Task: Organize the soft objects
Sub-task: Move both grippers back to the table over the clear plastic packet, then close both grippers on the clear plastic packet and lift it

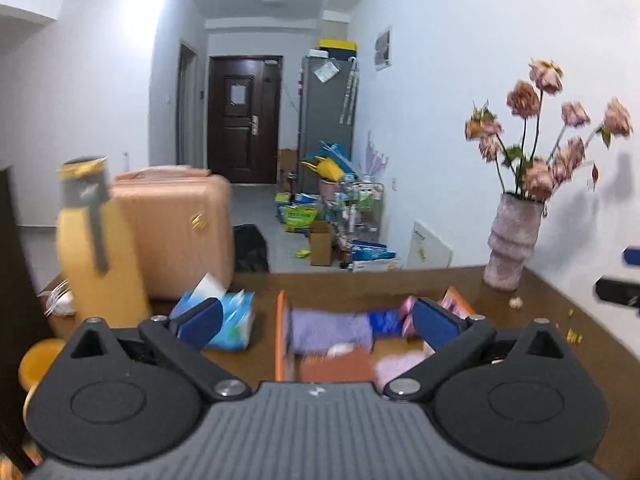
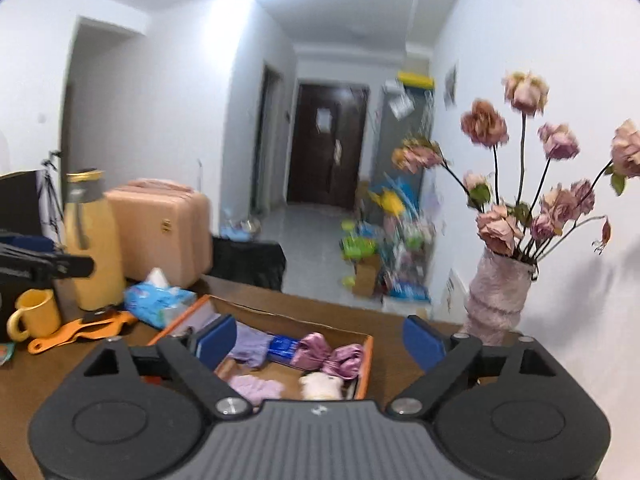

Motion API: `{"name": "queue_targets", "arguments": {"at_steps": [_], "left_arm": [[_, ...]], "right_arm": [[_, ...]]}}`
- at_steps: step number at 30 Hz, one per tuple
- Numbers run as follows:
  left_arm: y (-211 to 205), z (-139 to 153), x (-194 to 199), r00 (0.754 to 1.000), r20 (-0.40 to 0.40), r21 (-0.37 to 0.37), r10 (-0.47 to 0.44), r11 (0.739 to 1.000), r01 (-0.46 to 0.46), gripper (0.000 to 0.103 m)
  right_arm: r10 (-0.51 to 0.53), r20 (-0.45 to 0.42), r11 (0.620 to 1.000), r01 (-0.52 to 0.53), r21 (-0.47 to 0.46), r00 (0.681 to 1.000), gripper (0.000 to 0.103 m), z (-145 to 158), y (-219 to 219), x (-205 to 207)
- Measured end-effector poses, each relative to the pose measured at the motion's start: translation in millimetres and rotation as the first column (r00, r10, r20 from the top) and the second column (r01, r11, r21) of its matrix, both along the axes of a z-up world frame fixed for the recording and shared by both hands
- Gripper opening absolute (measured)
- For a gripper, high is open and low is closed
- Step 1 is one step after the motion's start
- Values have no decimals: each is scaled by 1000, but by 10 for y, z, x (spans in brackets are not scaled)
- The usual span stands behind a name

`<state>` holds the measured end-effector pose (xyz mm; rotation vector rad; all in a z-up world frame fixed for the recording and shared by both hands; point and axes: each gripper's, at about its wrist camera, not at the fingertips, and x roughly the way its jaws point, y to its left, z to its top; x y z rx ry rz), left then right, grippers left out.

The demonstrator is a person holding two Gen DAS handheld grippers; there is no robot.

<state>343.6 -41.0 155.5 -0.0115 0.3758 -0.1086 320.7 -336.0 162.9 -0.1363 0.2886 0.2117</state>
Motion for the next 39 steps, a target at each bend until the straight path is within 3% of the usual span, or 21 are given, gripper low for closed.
{"name": "queue_targets", "arguments": {"at_steps": [5,7,10,12,16,21,26,31,38,39], "left_arm": [[9,-654,-899,997,77,51,3,999,-7,103],[19,-929,-1254,995,103,57,0,998,-6,103],[28,-1255,-1559,997,74,98,25,995,-32,103],[56,-1340,-1607,999,35,131,40,990,-45,103],[135,-1302,-1575,996,38,99,78,992,-81,103],[145,-1343,-1458,997,2,88,84,993,-83,103],[144,-1466,-1291,995,-51,80,85,993,-81,103],[152,-1579,-1044,990,-92,82,104,992,-96,103],[288,-1682,-600,980,-160,22,123,992,-121,103],[317,-1691,-529,980,-158,6,118,993,-119,99]], "right_arm": [[59,63,995,-64,80,996,94,-598,133,-881],[24,67,992,-32,126,997,94,-879,156,-1196],[-63,50,984,54,168,997,94,-1202,161,-1534],[-89,-9,978,89,187,996,94,-1325,147,-1598],[-111,-35,980,115,164,993,94,-1408,81,-1606],[-134,-76,967,148,208,988,94,-1486,-50,-1478],[-145,-125,974,164,159,981,92,-1633,3,-1261],[-160,-186,968,191,162,969,92,-1754,-26,-1020],[-161,-241,964,204,168,957,88,-1868,-48,-667],[-150,-245,965,196,175,958,87,-1874,-35,-628]]}}
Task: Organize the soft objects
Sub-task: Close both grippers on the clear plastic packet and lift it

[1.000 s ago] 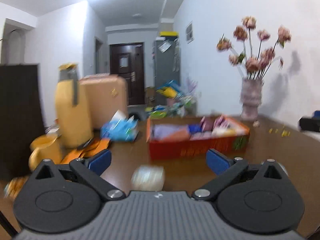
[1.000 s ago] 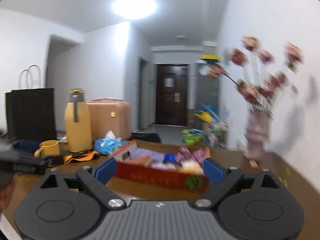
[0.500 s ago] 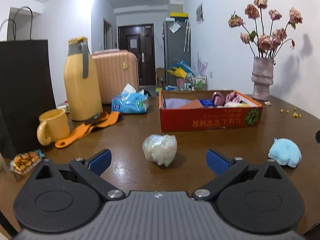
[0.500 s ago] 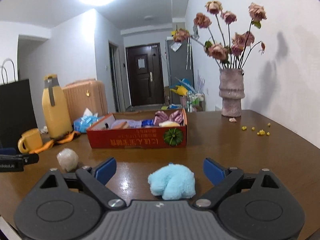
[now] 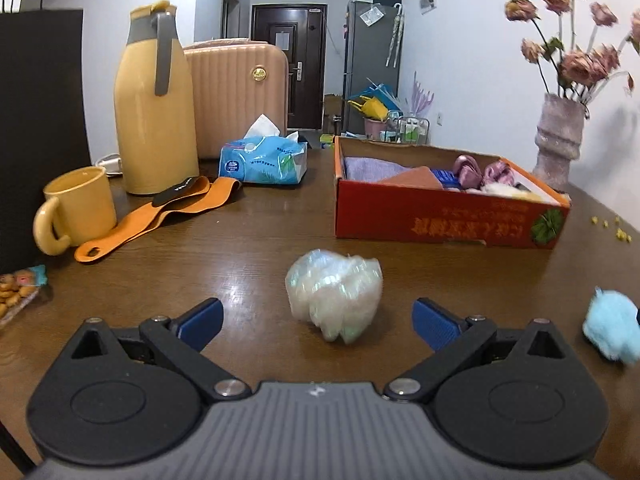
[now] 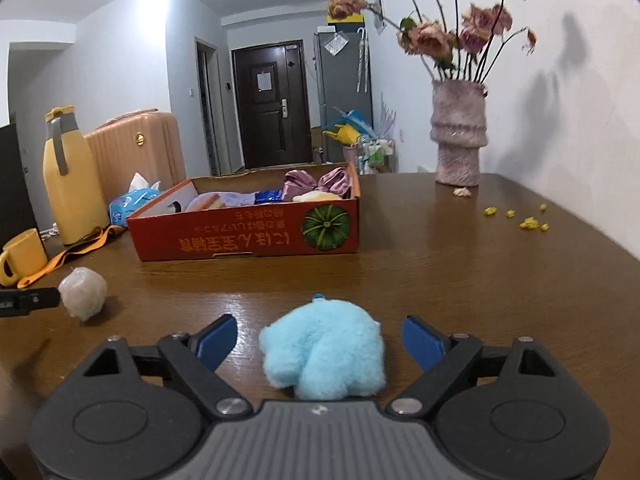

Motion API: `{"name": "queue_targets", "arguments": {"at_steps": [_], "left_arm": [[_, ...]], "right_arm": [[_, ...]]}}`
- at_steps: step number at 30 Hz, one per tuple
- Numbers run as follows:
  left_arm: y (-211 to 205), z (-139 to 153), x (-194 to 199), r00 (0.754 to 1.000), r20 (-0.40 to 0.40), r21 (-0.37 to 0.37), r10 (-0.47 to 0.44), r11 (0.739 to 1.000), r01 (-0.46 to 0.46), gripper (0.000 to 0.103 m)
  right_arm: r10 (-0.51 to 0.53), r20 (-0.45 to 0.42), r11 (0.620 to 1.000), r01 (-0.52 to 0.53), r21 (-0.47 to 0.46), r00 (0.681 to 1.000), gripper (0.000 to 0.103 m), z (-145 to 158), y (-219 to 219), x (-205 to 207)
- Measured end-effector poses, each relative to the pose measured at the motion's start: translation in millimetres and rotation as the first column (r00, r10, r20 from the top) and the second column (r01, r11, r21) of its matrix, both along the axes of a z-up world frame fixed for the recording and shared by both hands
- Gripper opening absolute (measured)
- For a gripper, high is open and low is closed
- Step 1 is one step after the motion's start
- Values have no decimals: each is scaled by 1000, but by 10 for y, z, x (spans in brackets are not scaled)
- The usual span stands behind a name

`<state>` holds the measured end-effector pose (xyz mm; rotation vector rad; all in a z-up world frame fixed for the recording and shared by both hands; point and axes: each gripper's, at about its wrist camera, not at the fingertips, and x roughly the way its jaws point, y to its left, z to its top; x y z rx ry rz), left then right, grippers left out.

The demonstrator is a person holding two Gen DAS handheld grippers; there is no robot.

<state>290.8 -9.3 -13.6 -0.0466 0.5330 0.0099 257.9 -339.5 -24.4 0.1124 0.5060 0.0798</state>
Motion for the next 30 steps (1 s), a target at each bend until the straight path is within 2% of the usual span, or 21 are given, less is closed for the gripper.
{"name": "queue_targets", "arguments": {"at_steps": [2,4,6,8,11,12,13,14,15,16,18,20,23,24,26,29,30], "left_arm": [[66,-19,173,1000,-11,-49,-5,999,4,83],[117,-45,367,999,-40,-115,-28,993,23,55],[97,-77,500,995,-69,-160,-72,985,60,39],[-13,-82,544,990,-70,-195,-123,975,107,38],[-326,-103,510,960,-79,-241,-268,940,243,40],[-424,-106,474,950,-75,-252,-302,928,275,49],[-503,-107,438,939,-67,-268,-338,912,310,67],[-542,-103,404,930,-61,-283,-364,899,333,65],[-539,-95,378,937,-60,-293,-345,903,314,69],[-485,-82,369,934,-56,-319,-354,892,319,75],[-295,-73,398,914,-65,-407,-401,847,342,85],[-112,-75,424,923,-62,-475,-379,825,307,85],[-72,-57,476,943,-58,-452,-328,851,268,81],[-99,-72,512,941,-56,-444,-333,853,276,78],[-184,-90,590,929,-53,-439,-366,844,308,74],[-347,-165,762,901,-84,-433,-425,830,351,64],[-372,-195,820,894,-97,-444,-437,823,354,57]], "right_arm": [[20,4,1000,-20,4,1000,87,1,60,79],[34,7,999,-34,-3,999,87,7,129,152],[52,10,999,-52,3,999,87,9,198,222],[78,15,997,-79,15,997,87,20,265,276],[144,34,988,-146,41,989,87,30,393,343],[166,39,985,-168,48,985,86,36,441,369],[178,44,982,-180,49,983,86,52,468,377],[188,52,980,-191,54,981,86,65,489,391],[194,63,977,-199,78,979,82,81,482,405],[202,64,973,-208,105,977,82,92,464,423],[192,69,968,-200,153,979,82,110,417,442],[184,60,964,-192,184,981,80,91,376,471],[194,7,957,-191,218,981,68,-12,371,548],[205,-13,954,-197,228,979,62,-60,392,586],[220,-39,944,-203,261,975,57,-146,415,639],[235,-67,926,-203,318,970,53,-224,431,695],[242,-71,921,-206,330,968,53,-233,438,702]]}}
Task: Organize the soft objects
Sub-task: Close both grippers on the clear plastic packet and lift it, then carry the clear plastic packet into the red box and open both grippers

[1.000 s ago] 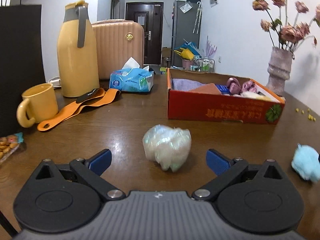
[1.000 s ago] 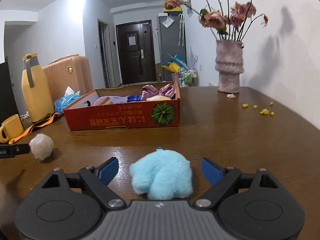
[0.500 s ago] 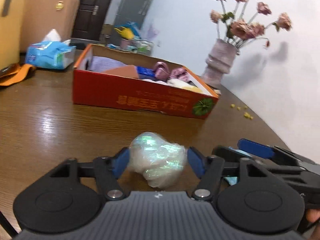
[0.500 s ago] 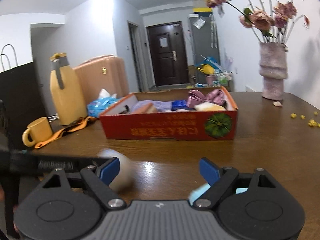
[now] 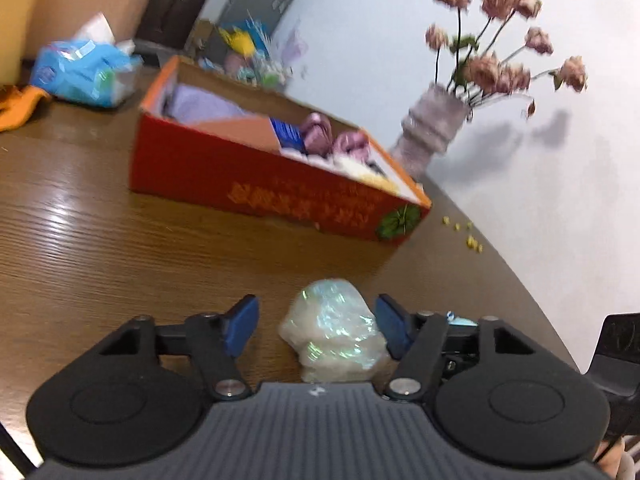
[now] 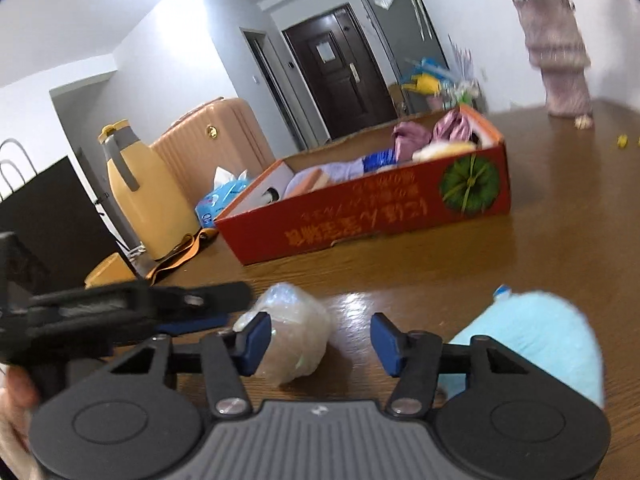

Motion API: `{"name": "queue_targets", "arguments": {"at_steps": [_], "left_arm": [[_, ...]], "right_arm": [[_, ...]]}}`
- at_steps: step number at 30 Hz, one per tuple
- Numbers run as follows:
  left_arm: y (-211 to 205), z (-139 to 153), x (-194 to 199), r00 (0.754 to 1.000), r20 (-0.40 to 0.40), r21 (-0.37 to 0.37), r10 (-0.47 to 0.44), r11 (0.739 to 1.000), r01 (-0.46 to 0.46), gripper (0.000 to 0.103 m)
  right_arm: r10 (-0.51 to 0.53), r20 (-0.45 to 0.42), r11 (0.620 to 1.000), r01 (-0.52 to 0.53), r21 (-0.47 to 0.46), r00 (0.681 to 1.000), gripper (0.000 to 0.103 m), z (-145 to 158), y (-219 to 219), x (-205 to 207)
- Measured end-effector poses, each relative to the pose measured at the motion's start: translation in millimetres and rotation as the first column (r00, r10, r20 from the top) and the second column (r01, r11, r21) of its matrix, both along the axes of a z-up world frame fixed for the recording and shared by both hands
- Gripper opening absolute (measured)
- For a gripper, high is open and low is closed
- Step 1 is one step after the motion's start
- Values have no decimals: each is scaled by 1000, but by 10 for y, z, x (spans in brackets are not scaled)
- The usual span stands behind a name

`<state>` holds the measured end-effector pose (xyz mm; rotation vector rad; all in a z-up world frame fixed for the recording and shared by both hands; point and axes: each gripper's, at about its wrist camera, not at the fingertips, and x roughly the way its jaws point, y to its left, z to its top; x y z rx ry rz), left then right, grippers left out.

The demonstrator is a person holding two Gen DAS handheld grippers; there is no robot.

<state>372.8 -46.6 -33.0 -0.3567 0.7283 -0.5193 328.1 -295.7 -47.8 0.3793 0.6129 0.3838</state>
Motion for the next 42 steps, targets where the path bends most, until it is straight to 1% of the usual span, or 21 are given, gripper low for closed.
{"name": "queue_targets", "arguments": {"at_steps": [1,2,3,4,5,6,7,8,9,12,17,20,23,26,28,30,32,34,38,39,42], "left_arm": [[-16,-31,62,1000,-29,-15,-12,1000,11,41],[-19,-63,102,998,-52,-36,-32,999,30,32],[-3,-103,113,997,-69,-59,-42,998,38,27],[2,-126,124,995,-91,-83,-40,996,32,24],[5,-140,122,994,-105,-100,-40,995,30,22],[15,-156,110,992,-119,-113,-34,993,20,20],[28,-166,93,992,-128,-117,-20,993,5,20],[45,-175,72,991,-135,-125,-14,992,-3,19],[59,-174,48,990,-138,-124,-8,992,-9,18],[86,-126,-55,992,-124,-111,9,994,-23,16],[73,-21,-264,994,-104,-95,11,995,-21,16],[31,113,-397,998,-63,-93,-4,996,-2,15],[-31,327,-445,1000,4,-100,-26,995,26,15],[-107,632,-293,997,59,-101,-49,993,55,15],[-162,868,-79,992,102,-97,-69,992,79,15],[-223,1066,202,989,125,-95,-75,992,87,15],[-284,1194,539,987,139,-84,-83,992,95,15],[-333,1230,934,991,109,-81,-78,993,87,15],[-415,1137,1694,999,42,-41,-22,999,24,15],[-435,1073,1845,999,40,-15,-13,1000,13,15],[-467,801,2272,999,-30,59,41,997,-39,15]], "right_arm": [[6,0,1000,-6,10,1000,53,-4,4,2],[10,0,1000,-10,16,1000,51,-4,15,4],[15,2,1000,-15,15,1000,51,-4,32,6],[20,5,1000,-20,11,1000,51,-2,53,5],[23,5,1000,-23,5,1000,48,-10,73,14],[25,6,1000,-25,3,1000,40,-14,86,23],[28,7,1000,-29,3,1000,36,-20,96,36],[40,0,999,-40,-1,999,22,-24,109,45],[61,-3,998,-61,3,998,15,-23,127,47],[87,4,996,-87,-36,996,9,21,215,-13],[100,17,993,-99,-65,995,6,122,251,-243],[96,44,993,-93,-68,994,6,245,202,-384],[88,107,993,-79,-88,990,5,468,143,-469],[91,191,988,-64,-142,977,5,760,97,-397],[91,242,984,-51,-169,966,5,957,63,-247],[93,276,982,-43,-184,957,5,1149,7,43],[91,273,981,-40,-188,958,5,1277,-41,399],[92,250,979,-41,-202,964,5,1327,-54,783],[97,150,977,-65,-201,984,5,1231,-33,1721],[91,119,978,-67,-196,989,5,1165,-23,1951],[106,19,976,-101,-192,994,5,891,67,2496]]}}
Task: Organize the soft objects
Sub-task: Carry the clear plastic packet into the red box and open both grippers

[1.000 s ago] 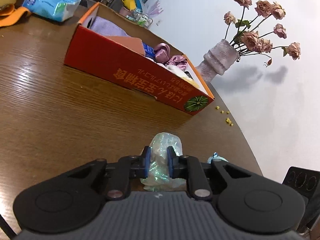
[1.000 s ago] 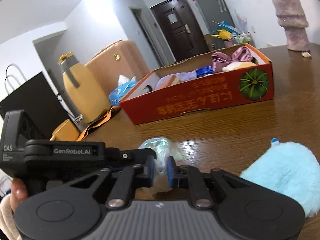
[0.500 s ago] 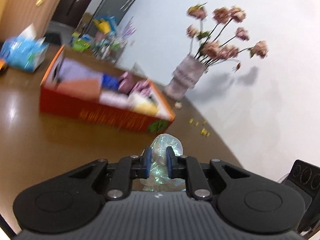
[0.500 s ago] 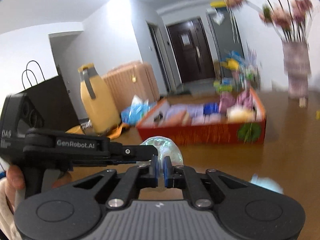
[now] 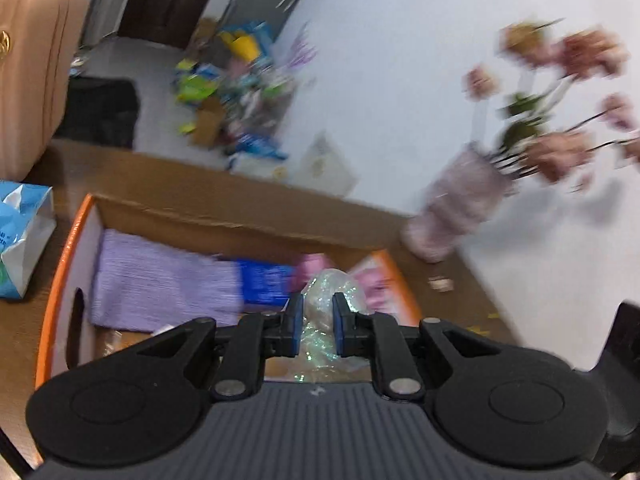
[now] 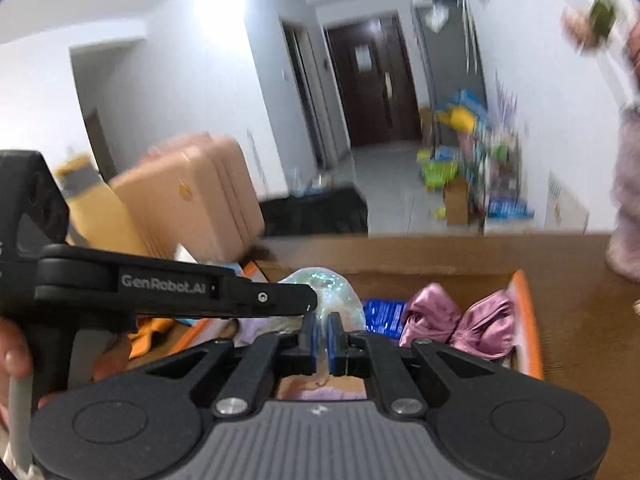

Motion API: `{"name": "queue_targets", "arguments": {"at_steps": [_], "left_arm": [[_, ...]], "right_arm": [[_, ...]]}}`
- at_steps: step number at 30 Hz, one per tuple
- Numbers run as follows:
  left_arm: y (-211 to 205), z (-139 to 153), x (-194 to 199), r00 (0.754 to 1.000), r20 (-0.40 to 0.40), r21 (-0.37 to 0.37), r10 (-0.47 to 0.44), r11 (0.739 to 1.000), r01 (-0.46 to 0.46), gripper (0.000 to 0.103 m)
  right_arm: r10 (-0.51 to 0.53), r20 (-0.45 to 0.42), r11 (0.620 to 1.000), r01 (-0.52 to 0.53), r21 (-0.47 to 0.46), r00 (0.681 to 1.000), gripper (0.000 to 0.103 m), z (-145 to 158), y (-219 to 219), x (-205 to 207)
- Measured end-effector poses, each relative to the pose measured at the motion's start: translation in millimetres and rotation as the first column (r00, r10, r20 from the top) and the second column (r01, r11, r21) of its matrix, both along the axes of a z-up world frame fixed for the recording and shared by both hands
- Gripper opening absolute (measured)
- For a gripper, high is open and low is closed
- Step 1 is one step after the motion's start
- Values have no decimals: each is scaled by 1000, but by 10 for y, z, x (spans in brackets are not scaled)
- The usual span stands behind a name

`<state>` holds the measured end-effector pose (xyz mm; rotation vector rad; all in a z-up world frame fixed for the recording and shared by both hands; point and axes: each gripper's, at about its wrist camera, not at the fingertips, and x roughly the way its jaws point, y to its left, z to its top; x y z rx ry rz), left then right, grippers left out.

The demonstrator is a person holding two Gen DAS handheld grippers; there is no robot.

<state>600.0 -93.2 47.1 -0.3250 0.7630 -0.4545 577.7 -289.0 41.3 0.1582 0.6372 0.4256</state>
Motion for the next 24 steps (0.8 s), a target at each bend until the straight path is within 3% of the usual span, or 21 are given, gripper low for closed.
{"name": "queue_targets", "arguments": {"at_steps": [3,6,9,10,12,15,17,20,22,24], "left_arm": [[-7,-308,284,997,-70,88,39,996,-33,16],[60,-573,408,988,-144,130,55,991,-36,18],[116,-630,390,990,-129,130,64,990,-47,23],[115,-621,389,990,-124,131,66,990,-50,29],[103,-617,386,990,-116,149,75,987,-58,36],[98,-531,345,993,-89,172,83,983,-67,46],[138,-417,271,993,-63,181,100,980,-87,47],[224,-170,110,994,-21,199,106,975,-100,49],[295,52,-69,994,28,213,110,971,-114,57],[368,272,-291,990,87,229,115,964,-132,67]], "right_arm": [[24,-108,1000,-26,-15,994,5,-322,117,372],[27,-219,1000,-29,-7,975,9,-574,216,520],[25,-212,999,-29,-15,977,12,-647,299,515],[17,-209,999,-23,-26,978,13,-636,316,516],[-2,-205,998,-10,-57,979,23,-613,360,486],[-28,-179,998,17,-63,983,46,-561,336,436],[-47,-173,998,38,-53,984,52,-485,234,373],[-65,-138,996,55,-76,988,53,-247,90,197],[-88,-95,992,79,-100,992,55,-28,-26,27],[-113,-51,989,107,-104,992,64,197,-180,-191]]}}
